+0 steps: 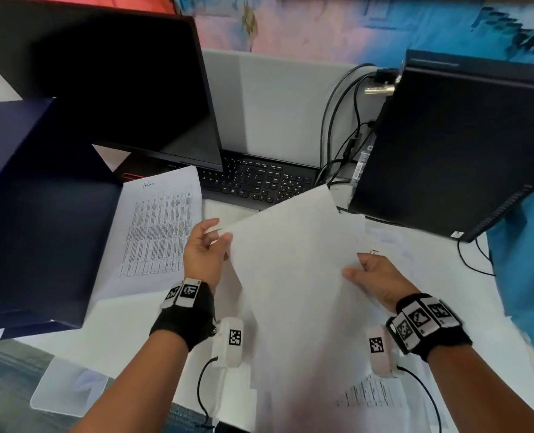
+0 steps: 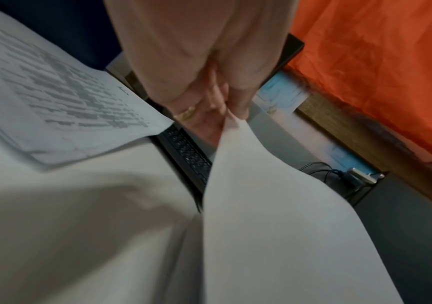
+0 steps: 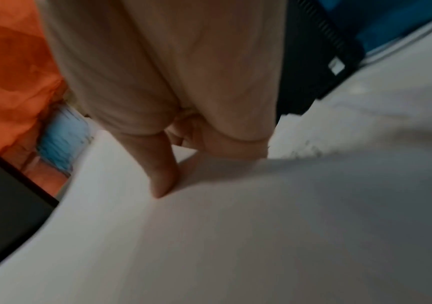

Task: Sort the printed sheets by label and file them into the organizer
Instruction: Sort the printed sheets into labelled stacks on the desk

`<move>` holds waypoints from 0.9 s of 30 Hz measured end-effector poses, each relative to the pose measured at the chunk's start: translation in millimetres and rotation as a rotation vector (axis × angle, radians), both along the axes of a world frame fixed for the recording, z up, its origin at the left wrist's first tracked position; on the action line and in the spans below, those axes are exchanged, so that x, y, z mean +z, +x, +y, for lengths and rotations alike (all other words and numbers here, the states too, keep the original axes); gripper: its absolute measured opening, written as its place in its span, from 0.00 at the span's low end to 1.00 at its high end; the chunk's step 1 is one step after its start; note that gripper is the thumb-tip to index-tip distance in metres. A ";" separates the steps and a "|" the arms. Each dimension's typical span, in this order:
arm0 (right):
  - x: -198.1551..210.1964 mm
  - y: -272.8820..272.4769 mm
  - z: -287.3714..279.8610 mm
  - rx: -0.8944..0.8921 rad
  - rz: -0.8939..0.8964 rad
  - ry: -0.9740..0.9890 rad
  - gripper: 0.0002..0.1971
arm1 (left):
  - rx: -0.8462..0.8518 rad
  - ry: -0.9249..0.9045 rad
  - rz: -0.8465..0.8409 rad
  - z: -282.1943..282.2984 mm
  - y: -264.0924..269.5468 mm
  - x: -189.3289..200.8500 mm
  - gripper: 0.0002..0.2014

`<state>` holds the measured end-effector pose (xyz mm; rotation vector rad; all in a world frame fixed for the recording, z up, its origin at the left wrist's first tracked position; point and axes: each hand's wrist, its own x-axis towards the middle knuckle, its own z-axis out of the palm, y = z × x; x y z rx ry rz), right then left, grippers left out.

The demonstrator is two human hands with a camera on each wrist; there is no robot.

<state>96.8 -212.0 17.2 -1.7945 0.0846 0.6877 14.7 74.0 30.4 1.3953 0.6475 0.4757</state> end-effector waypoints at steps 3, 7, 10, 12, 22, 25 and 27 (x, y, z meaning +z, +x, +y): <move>-4.0 0.8 30.4 -0.103 0.025 0.086 0.09 | -0.132 -0.063 0.106 13.0 -16.3 1.4 0.25; -10.8 3.9 81.5 -0.124 0.081 0.129 0.10 | -0.298 0.063 0.256 33.3 -48.2 -9.2 0.28; -9.9 3.3 120.4 -0.067 0.108 0.101 0.09 | -0.351 0.084 0.359 58.8 -70.5 -22.9 0.20; -8.7 0.8 145.2 -0.019 0.105 0.079 0.10 | -0.345 0.113 0.434 75.7 -84.3 -27.0 0.17; -34.3 -44.1 250.9 0.332 -0.025 -0.106 0.29 | 0.070 0.168 0.630 161.9 -108.3 -34.4 0.17; -42.7 -53.4 269.7 0.418 -0.173 -0.238 0.23 | 0.009 0.402 0.786 182.2 -106.3 -38.4 0.19; -44.4 -56.1 277.4 0.434 -0.195 -0.276 0.21 | -0.064 0.527 0.880 188.7 -104.2 -44.1 0.21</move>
